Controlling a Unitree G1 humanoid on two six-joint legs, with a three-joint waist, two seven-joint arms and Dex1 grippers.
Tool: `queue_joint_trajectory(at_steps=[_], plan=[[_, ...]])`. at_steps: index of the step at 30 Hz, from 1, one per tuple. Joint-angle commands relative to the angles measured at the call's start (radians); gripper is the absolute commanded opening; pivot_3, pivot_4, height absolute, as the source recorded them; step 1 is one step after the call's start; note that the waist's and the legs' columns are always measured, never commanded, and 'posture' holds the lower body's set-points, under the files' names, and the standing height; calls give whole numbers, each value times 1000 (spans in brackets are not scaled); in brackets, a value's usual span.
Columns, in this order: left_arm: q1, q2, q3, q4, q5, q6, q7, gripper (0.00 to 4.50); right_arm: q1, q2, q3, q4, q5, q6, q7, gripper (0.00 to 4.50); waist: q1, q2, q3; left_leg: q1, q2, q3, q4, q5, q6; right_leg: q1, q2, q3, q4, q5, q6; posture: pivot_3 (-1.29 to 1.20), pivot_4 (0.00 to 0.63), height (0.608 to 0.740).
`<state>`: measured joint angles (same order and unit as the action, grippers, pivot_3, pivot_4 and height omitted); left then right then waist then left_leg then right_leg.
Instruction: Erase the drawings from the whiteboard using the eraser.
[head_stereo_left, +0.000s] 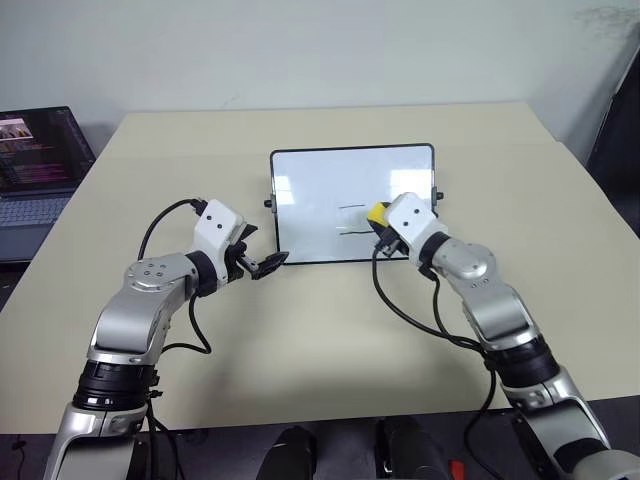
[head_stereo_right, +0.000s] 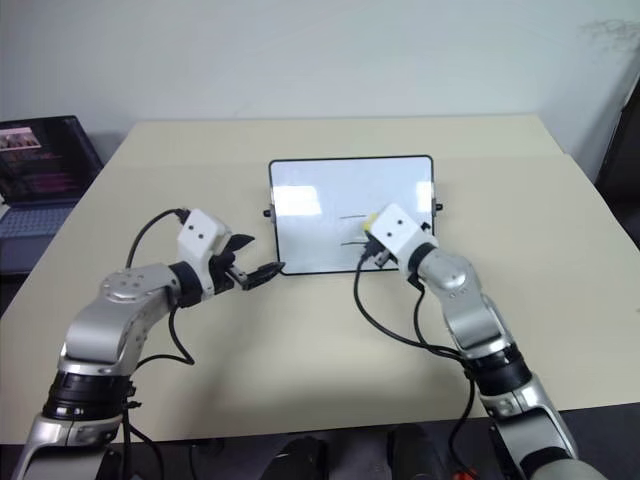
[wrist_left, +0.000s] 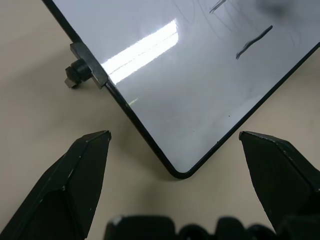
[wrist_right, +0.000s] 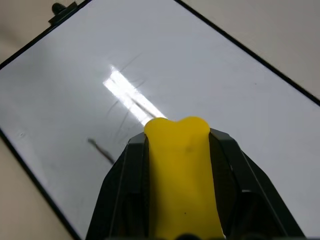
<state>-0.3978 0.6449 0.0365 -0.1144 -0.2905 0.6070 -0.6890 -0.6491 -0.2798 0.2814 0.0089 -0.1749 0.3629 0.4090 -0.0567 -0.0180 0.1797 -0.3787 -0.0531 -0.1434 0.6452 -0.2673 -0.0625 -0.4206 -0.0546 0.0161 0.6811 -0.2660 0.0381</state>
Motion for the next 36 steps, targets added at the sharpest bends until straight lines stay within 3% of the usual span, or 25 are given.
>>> queue_joint_trajectory(at_steps=[1, 10, 19, 24, 32, 36], plan=[[-14, 21, 13, -29, 4, -7, -6, 4500, -75, 37, 18, 59, -14, -61, -6, 1273, 1, 0, 0, 0, 0, 0, 0, 0, 0, 0, 0, 0, 0, 0, 0, 0, 150, 740], [-24, 20, -1, -29, 9, -9, -7, 4500, -291, 163, 30, 408, -24, -183, -34, 1273, -2, 0, 0, 0, 1, 1, 0, 0, 0, 0, 0, 0, 0, 1, 0, 0, 150, 740], [-28, 18, -7, -24, 14, -19, -9, 4500, -357, 214, 27, 700, -42, -361, -64, 1273, -2, 0, 0, 0, 1, 2, 0, 0, 0, -1, 0, 1, 0, 1, 0, 0, 150, 740], [-31, 18, -9, -21, 17, -26, -11, 4500, -316, 208, 60, 731, -58, -348, 11, 1273, -8, 0, 0, 2, 3, 4, 0, 0, 0, 0, 1, 2, 1, 1, -1, 0, 150, 740], [-37, 16, -10, -14, 23, -33, -21, 4500, -360, 165, -5, 716, -56, -303, -64, 1272, -2, 0, 0, 5, 8, 6, 0, -1, 2, 1, 6, 2, 1, 5, -5, 0, 150, 740], [-39, 14, -9, -12, 27, -34, -27, 4500, -312, 111, 31, 665, -72, -266, 17, 1272, 6, -1, -1, 5, 9, 5, 1, 0, 1, 2, 10, 1, 1, 6, -5, 0, 150, 740]])
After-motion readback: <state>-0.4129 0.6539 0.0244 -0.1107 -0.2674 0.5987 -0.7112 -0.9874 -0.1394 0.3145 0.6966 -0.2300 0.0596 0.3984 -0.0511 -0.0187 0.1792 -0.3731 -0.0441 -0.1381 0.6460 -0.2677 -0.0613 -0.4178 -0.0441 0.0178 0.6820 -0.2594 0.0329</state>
